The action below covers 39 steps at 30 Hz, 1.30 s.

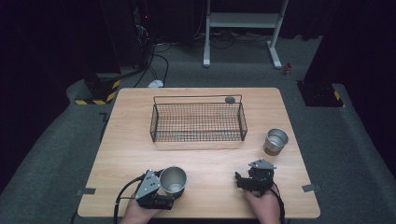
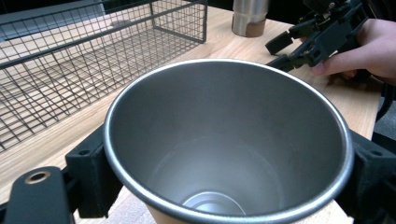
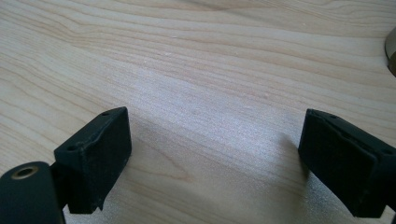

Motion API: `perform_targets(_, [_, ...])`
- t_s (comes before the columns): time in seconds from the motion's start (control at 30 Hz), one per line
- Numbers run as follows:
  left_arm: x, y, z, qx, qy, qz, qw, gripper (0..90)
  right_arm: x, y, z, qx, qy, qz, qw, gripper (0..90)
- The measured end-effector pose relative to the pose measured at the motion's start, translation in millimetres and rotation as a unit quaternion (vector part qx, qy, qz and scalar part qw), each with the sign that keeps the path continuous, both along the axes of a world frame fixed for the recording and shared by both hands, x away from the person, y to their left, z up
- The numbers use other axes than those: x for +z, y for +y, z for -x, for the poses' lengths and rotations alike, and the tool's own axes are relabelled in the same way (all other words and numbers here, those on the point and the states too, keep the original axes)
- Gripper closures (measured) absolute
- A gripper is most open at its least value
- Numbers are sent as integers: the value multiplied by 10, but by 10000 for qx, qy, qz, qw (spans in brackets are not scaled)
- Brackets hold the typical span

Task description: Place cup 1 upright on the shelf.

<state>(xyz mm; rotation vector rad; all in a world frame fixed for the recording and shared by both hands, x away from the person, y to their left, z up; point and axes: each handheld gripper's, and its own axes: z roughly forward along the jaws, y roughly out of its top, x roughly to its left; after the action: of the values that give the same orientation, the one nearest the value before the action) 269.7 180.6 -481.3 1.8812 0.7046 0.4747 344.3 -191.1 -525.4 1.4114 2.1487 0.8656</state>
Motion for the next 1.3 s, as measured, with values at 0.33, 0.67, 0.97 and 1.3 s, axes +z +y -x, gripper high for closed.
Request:
perform_targets(0.33, [42,94,-30,182,-26,123,9998,133,0,0,0,0,0,0,10000,95])
perform_targets(0.67, [64,161,-58,438,-85,163,9989,134,1,0,0,-3,6,-4,10000,95])
perform_targets(0.97, [78,190,-78,511,-75,243,9984,134,1,0,0,0,4,-4,10000,95])
perform_targets(1.3, [68,153,-123,585,-84,304,9978,134,2,-3,-2,40,14,-5,10000,94])
